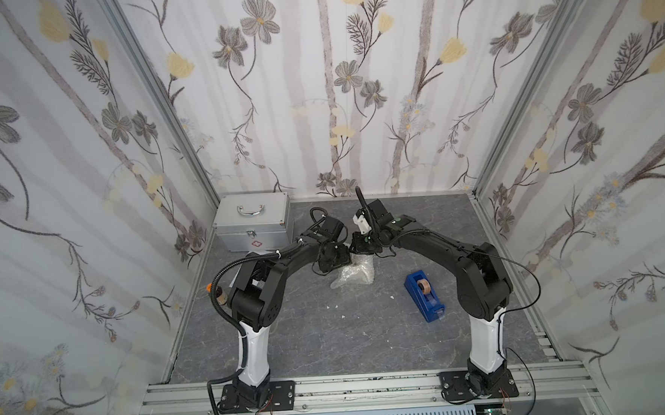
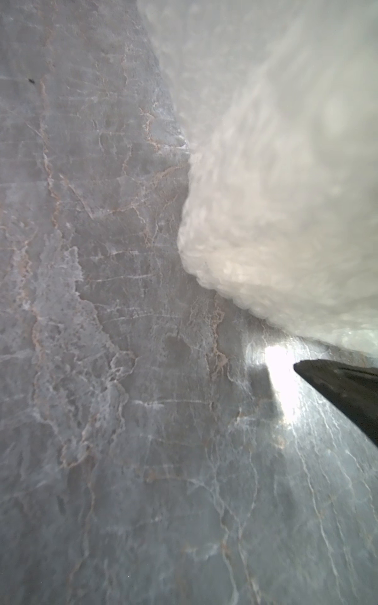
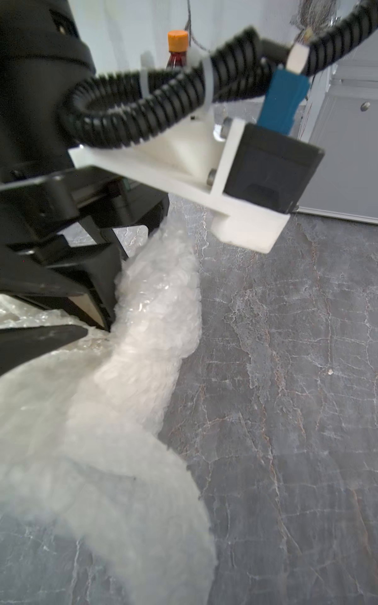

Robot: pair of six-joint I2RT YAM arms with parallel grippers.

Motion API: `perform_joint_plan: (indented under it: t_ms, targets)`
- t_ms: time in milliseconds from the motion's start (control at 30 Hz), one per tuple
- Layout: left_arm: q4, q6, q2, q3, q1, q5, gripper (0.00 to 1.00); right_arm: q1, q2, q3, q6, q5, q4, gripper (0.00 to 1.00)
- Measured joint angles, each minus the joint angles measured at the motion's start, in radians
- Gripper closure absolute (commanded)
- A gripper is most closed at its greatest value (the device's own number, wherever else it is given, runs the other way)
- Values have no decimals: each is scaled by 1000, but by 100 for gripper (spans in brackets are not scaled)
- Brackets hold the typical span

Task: Wrap mugs in bubble wrap
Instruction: Wrap the mug in bubble wrap.

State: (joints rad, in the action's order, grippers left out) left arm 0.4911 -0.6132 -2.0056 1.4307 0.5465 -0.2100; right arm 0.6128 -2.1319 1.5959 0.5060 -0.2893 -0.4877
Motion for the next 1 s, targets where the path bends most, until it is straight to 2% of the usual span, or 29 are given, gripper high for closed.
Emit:
perform_joint_plan:
  t_ms: [300,367,467,633,700,867,1000]
  targets:
    - [44,21,-18,53,7,7,34,-46,133,-107,5,-50,73,74]
    - [63,32,-28,72,8,7,34,-73,162,-147,1,-49,81,70]
    - [89,45,-45,98,9,7,34,-129,195,-206,-2,-50,101,59]
    - [134,85,-77,147,11,6,34,-217,200,-274,-1,-110,163,58]
    - [151,93,-86,162,12,7,34,-223,187,-282,3,-141,185,65]
    - [175,116,-93,182,13,7,34,-215,145,-294,16,-227,239,91]
    - [190,128,-93,191,14,8,34,-198,119,-283,15,-248,235,98]
